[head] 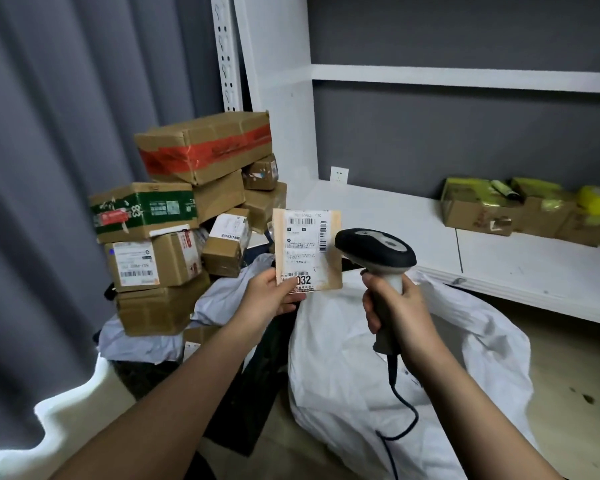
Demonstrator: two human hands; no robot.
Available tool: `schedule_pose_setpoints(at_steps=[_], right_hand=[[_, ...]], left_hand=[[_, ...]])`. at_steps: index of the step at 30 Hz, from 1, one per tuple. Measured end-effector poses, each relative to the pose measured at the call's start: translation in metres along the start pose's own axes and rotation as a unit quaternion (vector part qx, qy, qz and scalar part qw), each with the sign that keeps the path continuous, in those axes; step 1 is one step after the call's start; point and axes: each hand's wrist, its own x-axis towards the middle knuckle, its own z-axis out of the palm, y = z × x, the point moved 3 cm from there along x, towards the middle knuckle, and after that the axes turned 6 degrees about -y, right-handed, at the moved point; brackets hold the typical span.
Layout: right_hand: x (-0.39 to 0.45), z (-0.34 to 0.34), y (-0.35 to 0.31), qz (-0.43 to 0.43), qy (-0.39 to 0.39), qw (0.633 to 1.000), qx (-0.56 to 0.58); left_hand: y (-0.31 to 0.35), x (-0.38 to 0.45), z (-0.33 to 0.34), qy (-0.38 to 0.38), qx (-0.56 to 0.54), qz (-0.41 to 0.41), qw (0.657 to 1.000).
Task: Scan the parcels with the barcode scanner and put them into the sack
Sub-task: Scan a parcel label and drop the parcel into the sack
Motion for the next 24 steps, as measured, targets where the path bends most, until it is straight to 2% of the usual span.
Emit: schedule_pose_setpoints(at_steps=[11, 24], right_hand=[[-0.006, 0.031, 0.008, 0.014, -0.027, 0.999, 0.018], [-0.01, 0.029, 0.001, 0.006, -0.017, 1.0, -0.014]], left_hand=[[-0.011, 0.003, 0.014, -0.003, -0.013, -0.023, 1.0], [-0.009, 0.002, 0.013, 0.003, -0.004, -0.029, 1.0]])
